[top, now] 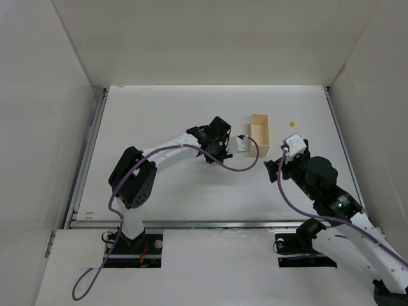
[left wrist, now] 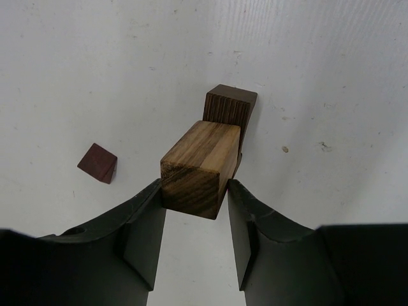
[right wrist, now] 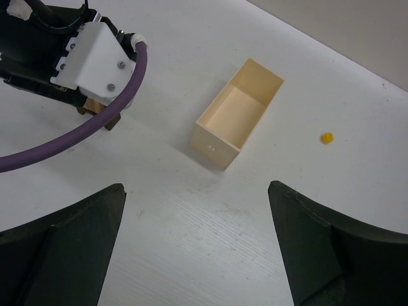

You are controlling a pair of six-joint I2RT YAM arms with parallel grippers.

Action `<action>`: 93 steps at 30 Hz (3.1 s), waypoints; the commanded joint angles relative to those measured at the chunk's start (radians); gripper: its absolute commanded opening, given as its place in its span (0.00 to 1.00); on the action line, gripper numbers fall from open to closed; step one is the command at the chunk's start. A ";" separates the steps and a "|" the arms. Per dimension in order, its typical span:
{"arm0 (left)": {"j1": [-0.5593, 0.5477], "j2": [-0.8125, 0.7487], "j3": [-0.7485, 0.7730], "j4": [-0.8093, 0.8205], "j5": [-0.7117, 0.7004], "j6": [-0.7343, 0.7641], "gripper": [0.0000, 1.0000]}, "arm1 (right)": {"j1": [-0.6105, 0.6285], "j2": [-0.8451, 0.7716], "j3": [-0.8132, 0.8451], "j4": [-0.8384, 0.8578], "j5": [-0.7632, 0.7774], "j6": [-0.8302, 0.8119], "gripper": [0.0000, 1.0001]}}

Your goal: Build the wood block tower

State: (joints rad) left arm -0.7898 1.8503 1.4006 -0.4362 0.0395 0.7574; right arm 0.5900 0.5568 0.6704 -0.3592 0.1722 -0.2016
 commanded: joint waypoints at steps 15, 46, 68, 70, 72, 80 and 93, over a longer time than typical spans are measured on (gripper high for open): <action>0.000 -0.005 0.021 -0.022 0.056 0.092 0.34 | -0.002 -0.005 -0.009 0.034 -0.022 0.008 0.99; 0.018 -0.014 0.021 -0.070 0.074 0.092 0.35 | -0.002 -0.005 -0.009 0.034 -0.022 -0.001 0.99; 0.018 -0.014 0.012 -0.021 0.014 0.053 0.43 | -0.002 -0.005 -0.009 0.034 -0.022 -0.001 0.99; 0.018 -0.014 0.012 -0.021 0.014 0.042 0.43 | -0.002 -0.005 -0.009 0.034 -0.031 -0.001 0.99; 0.018 -0.014 0.012 -0.012 0.014 0.033 0.43 | -0.002 -0.005 -0.009 0.034 -0.031 -0.001 0.99; 0.018 -0.014 0.003 -0.012 0.005 0.033 0.43 | -0.002 -0.005 -0.009 0.034 -0.031 -0.001 0.99; 0.018 -0.014 -0.006 -0.030 0.005 0.033 0.43 | -0.002 -0.005 -0.009 0.034 -0.031 -0.001 0.99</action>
State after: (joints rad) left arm -0.7769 1.8503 1.4021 -0.4530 0.0433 0.8024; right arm 0.5900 0.5568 0.6701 -0.3592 0.1493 -0.2028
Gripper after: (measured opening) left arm 0.429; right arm 0.992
